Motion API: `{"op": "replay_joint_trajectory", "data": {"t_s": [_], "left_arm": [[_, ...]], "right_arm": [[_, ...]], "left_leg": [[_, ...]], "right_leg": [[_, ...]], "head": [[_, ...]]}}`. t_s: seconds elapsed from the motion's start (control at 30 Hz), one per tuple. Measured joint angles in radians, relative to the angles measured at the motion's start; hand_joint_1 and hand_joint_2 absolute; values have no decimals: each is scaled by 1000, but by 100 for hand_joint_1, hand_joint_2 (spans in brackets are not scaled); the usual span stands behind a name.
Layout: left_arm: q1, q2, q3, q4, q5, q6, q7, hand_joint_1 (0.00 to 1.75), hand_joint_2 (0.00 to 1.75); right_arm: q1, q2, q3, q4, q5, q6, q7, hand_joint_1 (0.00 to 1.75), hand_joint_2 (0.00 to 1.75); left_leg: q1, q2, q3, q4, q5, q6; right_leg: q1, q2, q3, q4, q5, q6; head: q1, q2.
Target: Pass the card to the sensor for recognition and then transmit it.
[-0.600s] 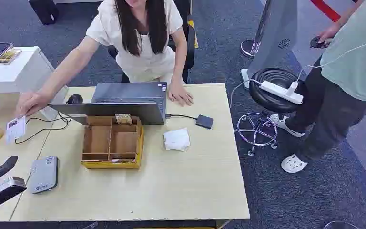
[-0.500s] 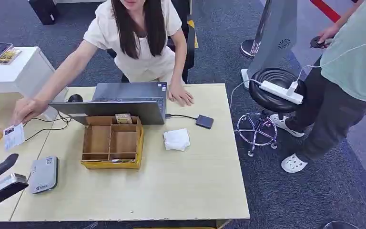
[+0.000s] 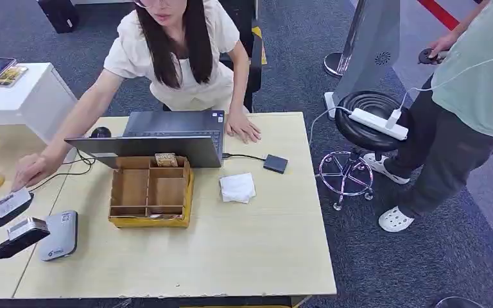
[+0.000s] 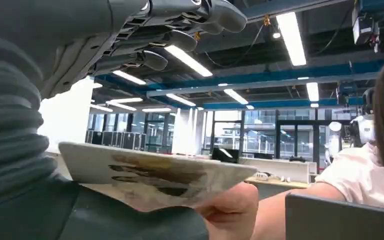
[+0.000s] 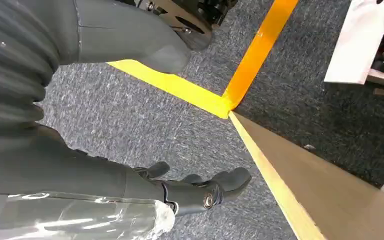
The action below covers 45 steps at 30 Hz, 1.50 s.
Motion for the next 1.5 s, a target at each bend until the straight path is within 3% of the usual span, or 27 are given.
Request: {"op": "replay_joint_trajectory", "data": {"t_s": [0.03,0.17,0.2,1.5], "left_arm": [[0,0,-1,1,2,0,0,59,175],[1,5,-7,5,7,0,0,59,175],[1,6,-8,5,9,-1,0,175,175],[6,15,-21,33,-14,40,-10,175,175]], "right_arm": [[0,0,0,0,0,0,0,0,175],[0,0,0,0,3,-3,0,0,175],[0,0,0,0,3,-3,0,0,175],[1,0,-11,0,6,-4,2,0,175]], "left_leg": [[0,0,0,0,0,0],[0,0,0,0,0,0],[0,0,0,0,0,0],[0,0,0,0,0,0]], "right_leg": [[0,0,0,0,0,0],[0,0,0,0,0,0],[0,0,0,0,0,0],[0,0,0,0,0,0]], "head": [[0,0],[0,0],[0,0],[0,0]]}}
